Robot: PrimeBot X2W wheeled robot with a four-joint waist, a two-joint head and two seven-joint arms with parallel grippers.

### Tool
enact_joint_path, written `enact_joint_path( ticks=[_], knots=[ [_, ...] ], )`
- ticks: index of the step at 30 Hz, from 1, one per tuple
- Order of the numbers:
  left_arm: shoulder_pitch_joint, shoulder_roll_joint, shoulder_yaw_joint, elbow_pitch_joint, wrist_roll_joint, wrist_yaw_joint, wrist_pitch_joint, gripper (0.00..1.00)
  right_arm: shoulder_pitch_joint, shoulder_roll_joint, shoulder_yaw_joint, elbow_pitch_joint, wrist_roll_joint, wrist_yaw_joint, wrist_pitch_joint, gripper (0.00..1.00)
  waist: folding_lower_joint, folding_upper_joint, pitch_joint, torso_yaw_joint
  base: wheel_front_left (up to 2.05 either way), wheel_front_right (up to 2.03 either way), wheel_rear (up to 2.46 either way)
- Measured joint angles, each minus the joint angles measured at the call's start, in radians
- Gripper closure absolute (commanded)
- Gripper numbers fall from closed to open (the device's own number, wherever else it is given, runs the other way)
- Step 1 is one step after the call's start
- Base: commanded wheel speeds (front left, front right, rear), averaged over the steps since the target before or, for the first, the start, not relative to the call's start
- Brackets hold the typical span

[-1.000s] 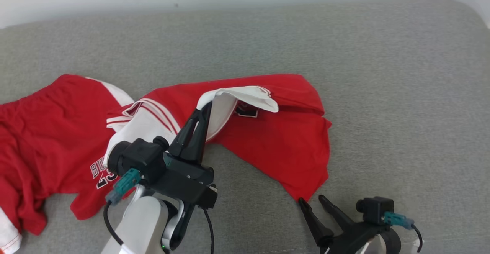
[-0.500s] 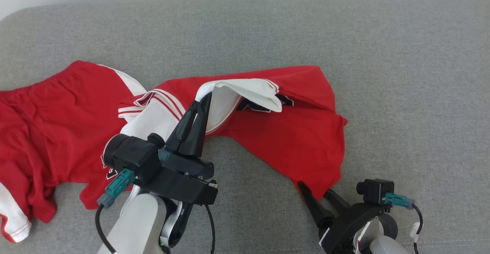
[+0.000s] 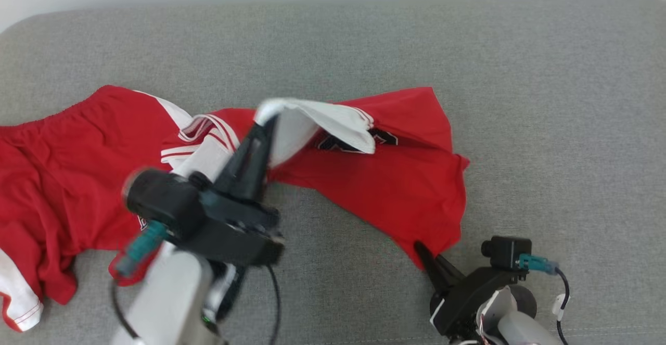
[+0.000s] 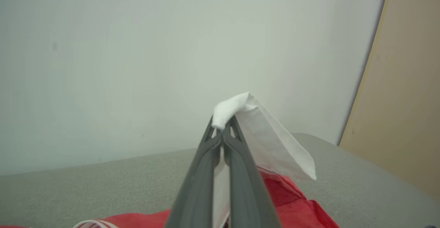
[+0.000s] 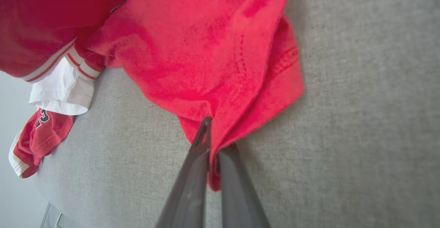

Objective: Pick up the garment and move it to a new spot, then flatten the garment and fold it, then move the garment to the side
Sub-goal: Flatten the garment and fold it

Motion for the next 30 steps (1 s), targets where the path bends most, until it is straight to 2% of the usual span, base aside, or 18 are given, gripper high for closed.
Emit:
enact_joint_path(
  ticks=[3, 8, 15, 20, 25, 30],
  knots=[
    [-0.052, 0.038, 0.031, 0.001, -0.011, -0.009, -0.003, 1.0, -0.023, -0.006, -0.009, -0.006, 0.008, 0.0, -0.021, 1.0, 0.0, 0.0, -0.009, -0.008, 0.0, 0.0, 0.0],
    [-0.177, 0.118, 0.09, 0.034, -0.077, -0.022, 0.013, 1.0, -0.122, -0.065, -0.045, -0.061, 0.013, 0.0, -0.081, 1.0, 0.0002, 0.0001, -0.026, -0.029, 0.0, 0.0, 0.0],
    [-0.365, 0.176, 0.092, 0.142, -0.275, -0.034, 0.092, 1.0, -0.258, -0.146, -0.075, -0.143, 0.025, 0.0, -0.15, 1.0, 0.0002, 0.0, -0.047, -0.062, 0.0, 0.0, 0.0],
    [-0.462, 0.226, 0.112, 0.108, -0.351, -0.033, 0.097, 1.0, -0.346, -0.202, -0.125, -0.187, 0.021, 0.0, -0.208, 1.0, 0.0001, 0.0001, -0.06, -0.084, 0.0, 0.0, 0.0],
    [-0.436, 0.254, 0.159, 0.093, -0.416, -0.034, 0.09, 1.0, -0.321, -0.259, -0.159, -0.194, -0.023, 0.0, -0.224, 1.0, 0.0, 0.0, -0.07, -0.096, 0.0, 0.0, 0.0],
    [-0.161, 0.267, 0.119, 0.112, -0.423, -0.033, 0.139, 1.0, -0.083, -0.268, -0.117, -0.11, -0.022, 0.0, -0.218, 1.0, 0.0001, 0.0001, -0.064, -0.086, 0.0, 0.0, 0.0]
  ],
)
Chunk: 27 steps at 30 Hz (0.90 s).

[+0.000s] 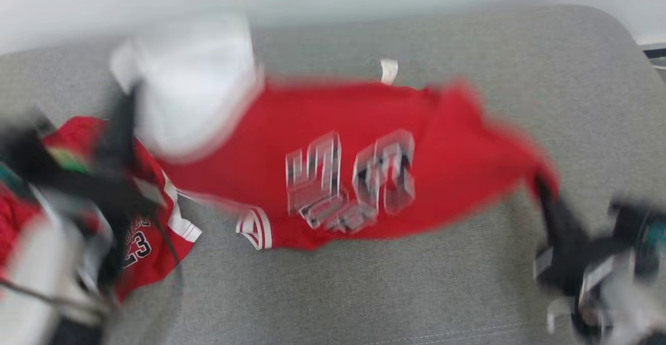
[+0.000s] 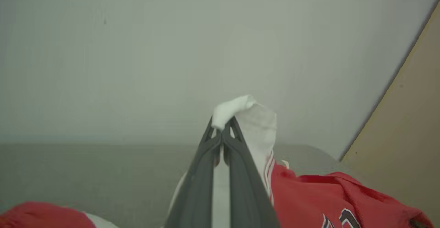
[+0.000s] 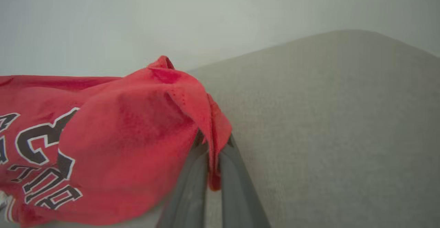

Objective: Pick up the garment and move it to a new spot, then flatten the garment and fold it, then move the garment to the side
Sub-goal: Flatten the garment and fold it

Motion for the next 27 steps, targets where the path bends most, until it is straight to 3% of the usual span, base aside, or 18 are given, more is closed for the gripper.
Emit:
enact_joint_path(
  ticks=[4, 6, 8, 9, 10, 19, 27],
  knots=[
    [0.236, -0.048, -0.071, -0.019, -0.03, 0.0, 0.021, 1.0, 0.165, 0.009, 0.016, 0.077, 0.012, -0.005, 0.0, 1.0, -0.0003, -0.0001, 0.014, 0.016, 0.0, 0.0, 0.0],
    [0.273, -0.048, -0.08, -0.017, -0.03, 0.0, 0.021, 1.0, 0.177, 0.018, 0.011, 0.097, 0.021, -0.007, -0.001, 0.84, -0.0001, -0.0001, 0.022, 0.022, 0.0, 0.0, 0.0],
    [0.293, -0.05, -0.068, -0.007, -0.047, 0.0, 0.012, 1.0, 0.176, 0.033, 0.008, 0.109, 0.027, -0.008, -0.001, 0.58, -0.0001, -0.0001, 0.029, 0.028, 0.0, 0.0, 0.0],
    [0.3, -0.05, -0.067, -0.003, -0.055, 0.0, 0.01, 1.0, 0.175, 0.04, 0.008, 0.117, 0.027, -0.008, -0.001, 0.06, -0.0001, 0.0, 0.031, 0.03, 0.0, 0.0, 0.0],
    [0.306, -0.053, -0.069, -0.003, -0.054, 0.0, 0.004, 1.0, 0.175, 0.044, 0.006, 0.123, 0.028, -0.007, -0.001, 0.0, -0.0001, -0.0001, 0.033, 0.032, 0.0, 0.0, 0.0],
    [0.309, -0.114, -0.068, 0.014, -0.047, 0.008, -0.068, 1.0, 0.148, 0.045, -0.018, 0.129, 0.035, -0.007, -0.009, 0.0, -0.0001, -0.0001, 0.023, 0.044, 0.0, 0.0, 0.0],
    [0.31, -0.114, -0.039, -0.012, -0.033, 0.008, -0.105, 1.0, 0.136, 0.018, -0.064, 0.066, 0.034, -0.007, -0.01, 0.0, -0.0001, -0.0001, -0.002, 0.043, 0.0, 0.0, 0.0]
  ],
)
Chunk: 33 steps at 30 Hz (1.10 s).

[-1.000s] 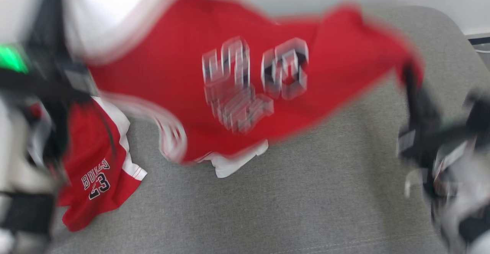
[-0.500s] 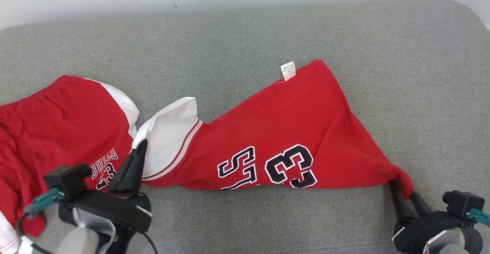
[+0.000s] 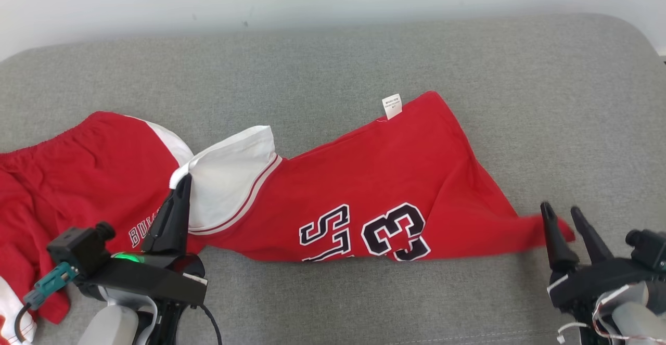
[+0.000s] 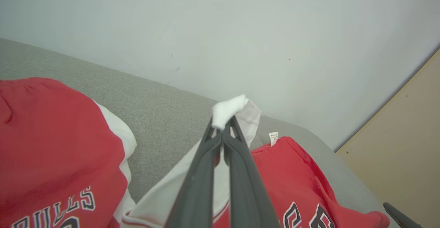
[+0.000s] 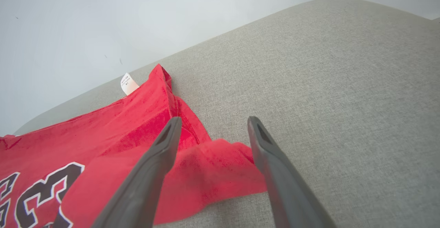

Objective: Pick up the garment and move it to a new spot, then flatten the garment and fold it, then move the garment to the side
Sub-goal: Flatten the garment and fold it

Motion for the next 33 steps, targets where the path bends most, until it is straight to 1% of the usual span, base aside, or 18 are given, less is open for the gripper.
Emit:
enact_joint_path(
  ticks=[4, 7, 13, 19, 25, 33],
  knots=[
    [0.004, 0.001, 0.003, -0.005, 0.016, 0.0, -0.007, 1.0, -0.018, -0.001, -0.014, -0.069, -0.011, 0.0, 0.0, 0.0, 0.0, 0.0, -0.01, -0.008, 0.0, 0.0, 0.0],
    [0.005, 0.002, -0.013, -0.027, 0.018, 0.0, -0.008, 1.0, -0.042, -0.002, -0.016, -0.109, -0.016, 0.0, 0.0, 0.0, 0.0, 0.0, -0.009, -0.01, 0.0, 0.0, 0.0],
    [0.004, -0.001, -0.048, -0.06, 0.032, -0.001, -0.008, 1.0, -0.108, -0.001, -0.002, -0.134, -0.027, 0.0, -0.003, 0.0, 0.0001, 0.0, 0.016, -0.003, 0.0, 0.0, 0.0],
    [-0.007, -0.008, -0.083, -0.073, 0.055, -0.001, -0.008, 1.0, -0.196, -0.002, 0.023, -0.112, -0.039, 0.0, 0.004, 0.0, 0.0002, 0.0, 0.054, 0.015, 0.0, 0.0, 0.0],
    [-0.046, -0.015, -0.096, -0.066, 0.081, -0.001, -0.007, 1.0, -0.296, -0.004, 0.036, -0.063, -0.036, 0.0, 0.059, 0.0, 0.0002, 0.0, 0.099, 0.039, 0.0, 0.0, 0.0],
    [-0.088, -0.028, -0.142, -0.053, 0.113, -0.001, 0.002, 1.0, -0.425, -0.005, 0.067, 0.024, -0.009, 0.001, 0.148, 0.0, 0.0003, 0.0, 0.162, 0.075, 0.0, 0.0, 0.0]
  ],
)
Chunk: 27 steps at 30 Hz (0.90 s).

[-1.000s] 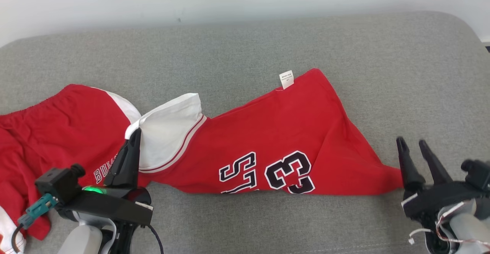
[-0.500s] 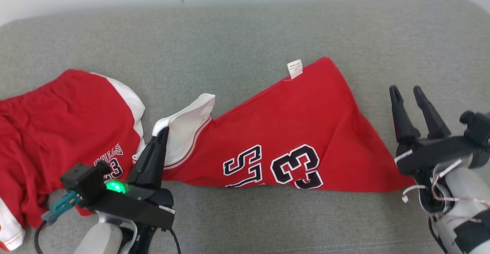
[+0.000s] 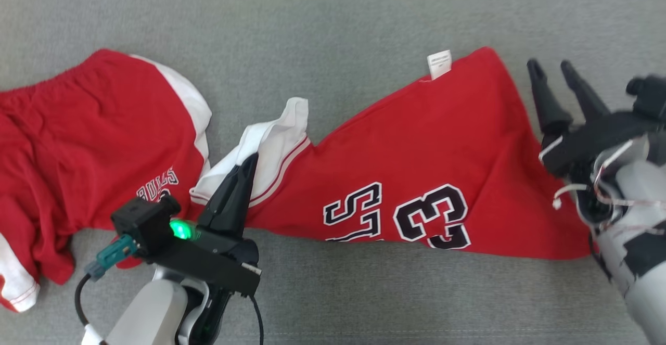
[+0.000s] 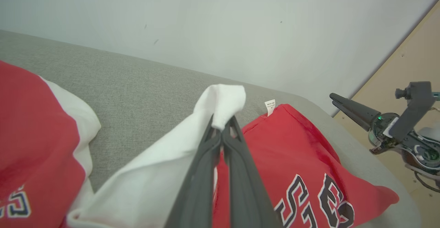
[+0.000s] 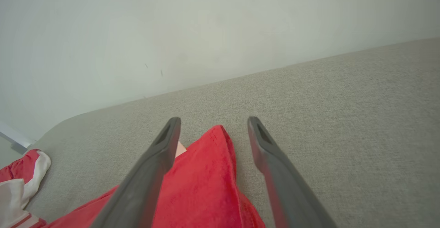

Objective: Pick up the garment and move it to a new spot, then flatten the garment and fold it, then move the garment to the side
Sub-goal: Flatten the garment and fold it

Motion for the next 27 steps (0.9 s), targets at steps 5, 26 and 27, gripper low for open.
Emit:
enact_joint_path(
  ticks=[5, 26, 27],
  knots=[
    [-0.036, -0.016, -0.009, -0.003, 0.002, 0.0, -0.004, 1.0, -0.09, -0.003, -0.012, 0.086, 0.025, 0.0, 0.06, 0.0, 0.0, 0.0002, 0.035, 0.026, 0.0, 0.0, 0.0],
    [-0.076, -0.029, -0.023, 0.007, 0.008, -0.001, -0.025, 1.0, -0.311, 0.002, 0.063, 0.363, -0.007, -0.001, 0.277, 0.0, 0.0, 0.0001, 0.118, 0.125, 0.0, 0.0, 0.0],
    [-0.076, -0.029, -0.023, 0.009, 0.008, -0.001, -0.026, 1.0, -0.313, 0.005, 0.064, 0.369, -0.007, -0.001, 0.278, 0.09, 0.0, 0.0001, 0.119, 0.127, 0.0, 0.0, 0.0]
  ],
)
